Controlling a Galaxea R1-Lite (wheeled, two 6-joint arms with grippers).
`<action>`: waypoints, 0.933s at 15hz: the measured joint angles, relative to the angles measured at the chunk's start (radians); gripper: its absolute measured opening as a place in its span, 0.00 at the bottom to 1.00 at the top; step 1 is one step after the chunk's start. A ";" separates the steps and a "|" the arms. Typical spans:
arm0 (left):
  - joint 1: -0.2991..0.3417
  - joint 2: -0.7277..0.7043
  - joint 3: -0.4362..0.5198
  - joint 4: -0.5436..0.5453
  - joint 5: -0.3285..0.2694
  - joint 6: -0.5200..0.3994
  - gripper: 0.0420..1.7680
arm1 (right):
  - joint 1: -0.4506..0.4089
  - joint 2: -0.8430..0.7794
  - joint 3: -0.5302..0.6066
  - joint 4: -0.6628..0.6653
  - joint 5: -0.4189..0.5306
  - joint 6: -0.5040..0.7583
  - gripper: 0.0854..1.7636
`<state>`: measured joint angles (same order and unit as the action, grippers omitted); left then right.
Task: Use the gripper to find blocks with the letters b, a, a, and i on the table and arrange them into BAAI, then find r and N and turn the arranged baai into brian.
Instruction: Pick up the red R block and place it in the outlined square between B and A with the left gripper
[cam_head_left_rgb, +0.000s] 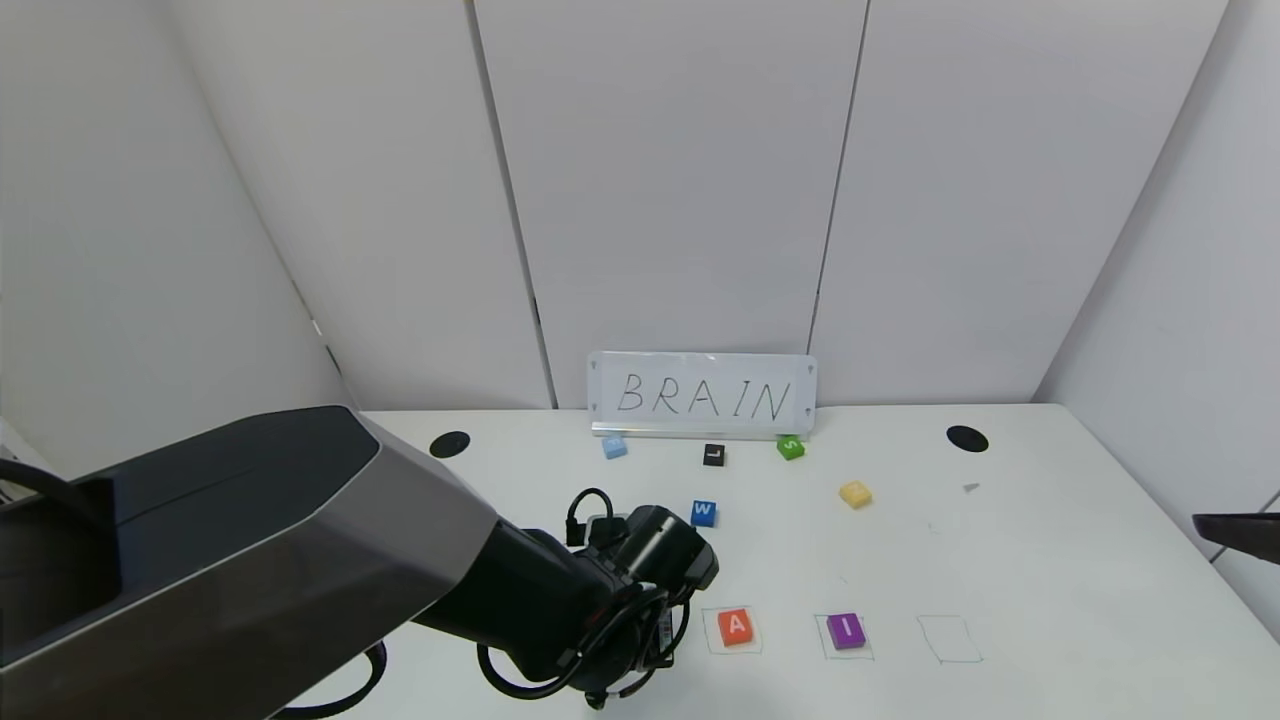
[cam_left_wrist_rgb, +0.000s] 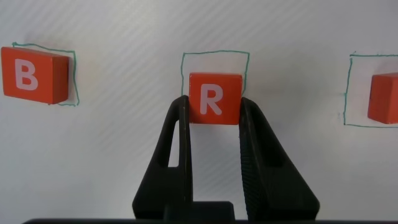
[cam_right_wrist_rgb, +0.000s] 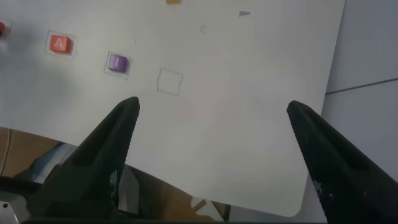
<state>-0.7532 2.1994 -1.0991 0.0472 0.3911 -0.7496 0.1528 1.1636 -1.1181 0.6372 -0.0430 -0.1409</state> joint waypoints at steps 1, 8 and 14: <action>0.000 0.000 0.000 0.000 0.000 0.000 0.26 | 0.000 0.000 0.000 0.000 0.000 0.000 0.97; 0.000 0.005 0.001 -0.001 0.000 0.003 0.26 | 0.000 -0.002 0.000 -0.025 0.000 0.000 0.97; -0.001 0.006 0.003 -0.001 0.000 0.003 0.49 | 0.000 -0.003 0.000 0.000 0.000 0.000 0.97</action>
<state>-0.7547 2.2053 -1.0957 0.0462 0.3906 -0.7466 0.1530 1.1602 -1.1181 0.6368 -0.0430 -0.1409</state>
